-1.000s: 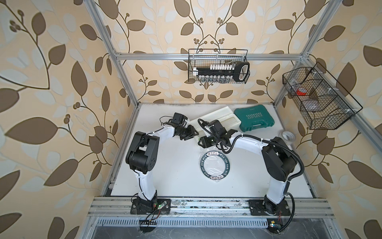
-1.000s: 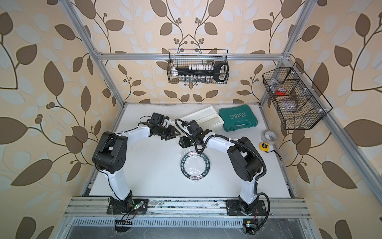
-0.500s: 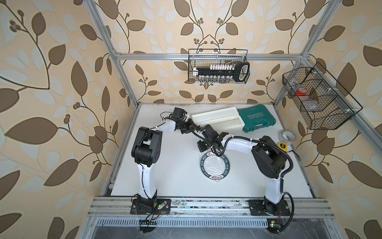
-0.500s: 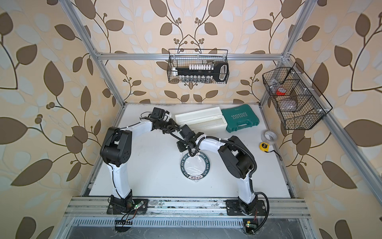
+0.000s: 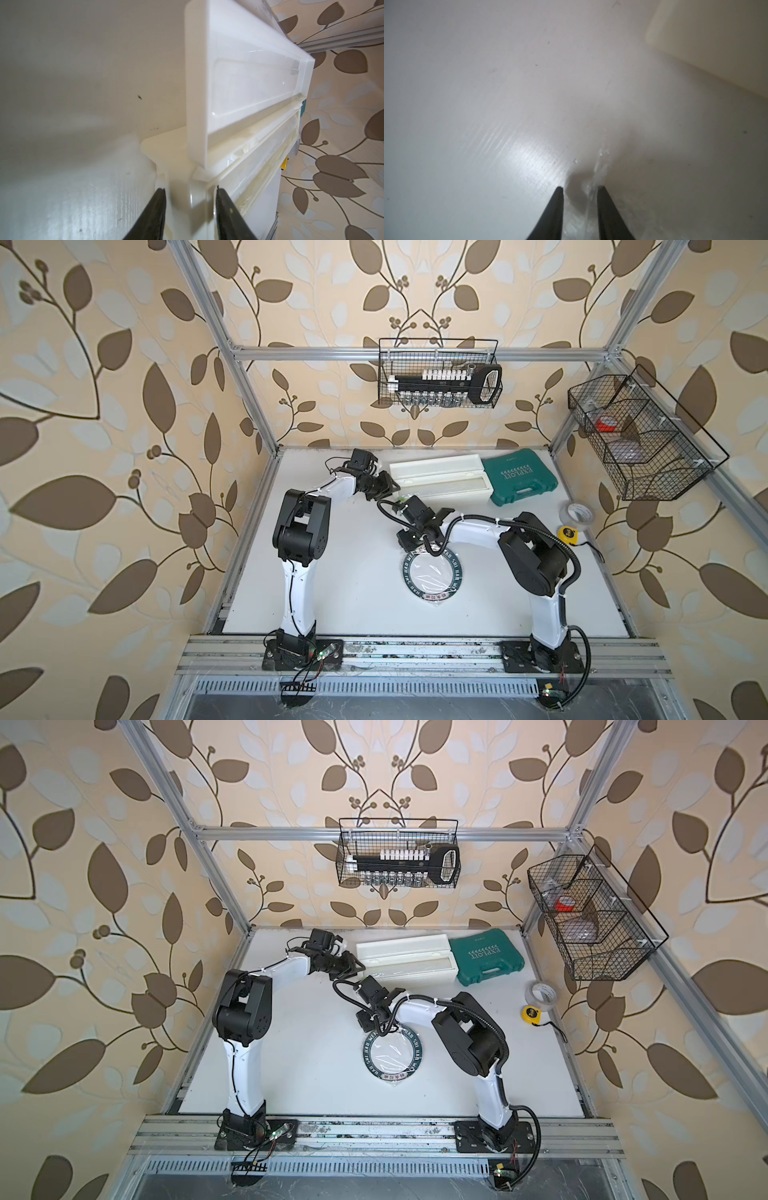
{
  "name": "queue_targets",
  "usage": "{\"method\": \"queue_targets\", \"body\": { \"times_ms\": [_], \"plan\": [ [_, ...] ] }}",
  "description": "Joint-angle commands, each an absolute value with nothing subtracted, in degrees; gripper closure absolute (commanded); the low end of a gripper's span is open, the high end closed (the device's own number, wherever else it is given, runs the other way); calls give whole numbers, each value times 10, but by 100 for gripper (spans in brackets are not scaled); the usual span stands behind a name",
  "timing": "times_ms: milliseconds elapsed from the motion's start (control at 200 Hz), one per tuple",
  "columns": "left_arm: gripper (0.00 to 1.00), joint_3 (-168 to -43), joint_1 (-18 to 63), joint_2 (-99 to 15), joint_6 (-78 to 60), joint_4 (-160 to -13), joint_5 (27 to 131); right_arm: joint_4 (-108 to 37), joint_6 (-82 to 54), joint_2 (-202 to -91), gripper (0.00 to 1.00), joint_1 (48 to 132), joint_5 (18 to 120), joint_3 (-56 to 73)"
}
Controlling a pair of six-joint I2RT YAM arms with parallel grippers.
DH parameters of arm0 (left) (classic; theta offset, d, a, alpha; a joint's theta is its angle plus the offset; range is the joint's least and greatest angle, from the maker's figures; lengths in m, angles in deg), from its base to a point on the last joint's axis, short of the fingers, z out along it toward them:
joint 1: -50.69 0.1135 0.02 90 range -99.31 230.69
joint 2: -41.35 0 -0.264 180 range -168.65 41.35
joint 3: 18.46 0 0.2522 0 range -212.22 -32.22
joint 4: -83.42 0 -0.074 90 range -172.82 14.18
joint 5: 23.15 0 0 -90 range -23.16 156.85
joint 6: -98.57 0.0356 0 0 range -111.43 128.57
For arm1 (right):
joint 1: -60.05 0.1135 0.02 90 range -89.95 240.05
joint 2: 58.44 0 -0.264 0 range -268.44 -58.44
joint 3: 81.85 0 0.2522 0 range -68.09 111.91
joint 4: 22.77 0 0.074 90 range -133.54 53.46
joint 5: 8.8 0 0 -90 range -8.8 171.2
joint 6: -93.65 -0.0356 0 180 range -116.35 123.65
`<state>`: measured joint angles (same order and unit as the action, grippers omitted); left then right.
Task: Wrap the plate with plastic wrap
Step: Tear off the plastic wrap from the plastic wrap cutting box, then adjust the plastic wrap at the center of the board.
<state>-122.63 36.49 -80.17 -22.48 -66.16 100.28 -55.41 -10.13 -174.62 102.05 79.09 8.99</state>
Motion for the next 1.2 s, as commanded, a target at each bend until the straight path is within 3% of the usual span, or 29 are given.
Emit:
{"method": "queue_targets", "body": {
  "times_ms": [0,85,235,490,675,945,1195],
  "plan": [
    [51,-1263,373,-780,-200,-614,990,-575,-96,-1710,52,999,751,114],
    [47,-1266,387,-754,-195,-607,990,-562,-105,-1669,43,965,678,102],
    [42,-1251,411,-702,-190,-594,982,-542,-135,-1592,39,929,628,62],
    [38,-1112,424,-552,-165,-553,930,-566,-191,-1485,45,815,638,-78],
    [38,-935,390,-467,-193,-630,971,-561,-206,-1516,48,747,589,-123],
    [38,-862,294,-521,-226,-762,973,-520,-222,-1580,48,743,535,-127],
    [42,-880,278,-583,-218,-789,977,-504,-221,-1591,51,745,516,-147]
  ]
}}
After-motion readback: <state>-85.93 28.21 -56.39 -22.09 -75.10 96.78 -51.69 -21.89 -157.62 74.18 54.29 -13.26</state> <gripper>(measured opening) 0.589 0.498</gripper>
